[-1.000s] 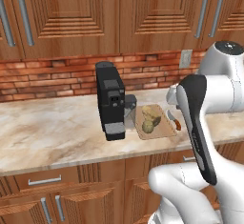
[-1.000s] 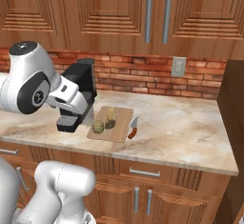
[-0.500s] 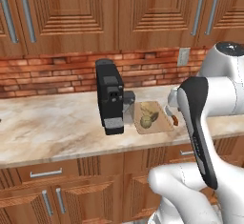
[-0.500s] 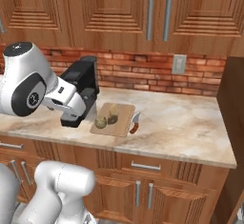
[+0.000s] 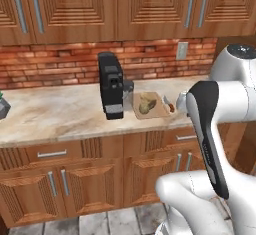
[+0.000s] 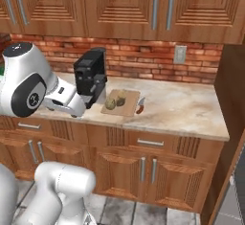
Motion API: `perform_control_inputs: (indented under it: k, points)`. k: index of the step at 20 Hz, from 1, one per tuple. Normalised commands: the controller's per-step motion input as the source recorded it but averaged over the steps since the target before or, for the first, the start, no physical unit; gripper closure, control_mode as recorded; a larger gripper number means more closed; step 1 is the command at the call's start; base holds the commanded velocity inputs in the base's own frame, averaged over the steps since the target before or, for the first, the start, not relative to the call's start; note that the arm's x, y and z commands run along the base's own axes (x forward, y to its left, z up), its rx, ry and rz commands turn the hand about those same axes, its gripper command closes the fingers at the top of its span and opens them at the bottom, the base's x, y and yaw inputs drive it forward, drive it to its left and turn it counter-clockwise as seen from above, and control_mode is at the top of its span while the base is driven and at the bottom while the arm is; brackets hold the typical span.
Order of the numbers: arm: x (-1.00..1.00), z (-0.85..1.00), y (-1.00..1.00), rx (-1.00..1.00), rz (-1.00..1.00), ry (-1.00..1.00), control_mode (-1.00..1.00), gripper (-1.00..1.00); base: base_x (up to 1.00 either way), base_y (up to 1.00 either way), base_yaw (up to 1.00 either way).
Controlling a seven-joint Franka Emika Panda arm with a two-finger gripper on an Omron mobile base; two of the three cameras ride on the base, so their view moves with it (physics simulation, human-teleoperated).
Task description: Retrieve the sausage and cheese from the fridge and place them on the cutting board on the counter.
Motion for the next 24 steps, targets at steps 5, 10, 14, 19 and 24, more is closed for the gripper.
perform_control_inputs:
  k: [5, 10, 14, 19, 24]
  points:
    - [0.00, 0.00, 0.00, 0.00, 0.00, 0.00, 1.00, -1.00, -0.70, -0.25, 0.02]
    - [0.00, 0.00, 0.00, 0.00, 0.00, 0.00, 1.00, -1.00, -0.70, -0.39, 0.00]
    - [0.00, 0.00, 0.00, 0.00, 0.00, 0.00, 1.00, -1.00, -0.41, -0.48, 0.00]
    - [0.00, 0.00, 0.00, 0.00, 0.00, 0.00, 1.00, -1.00, 0.01, -0.78, 0.00]
    - [0.00, 0.00, 0.00, 0.00, 0.00, 0.00, 1.00, -1.00, 0.07, -0.79, 0.00]
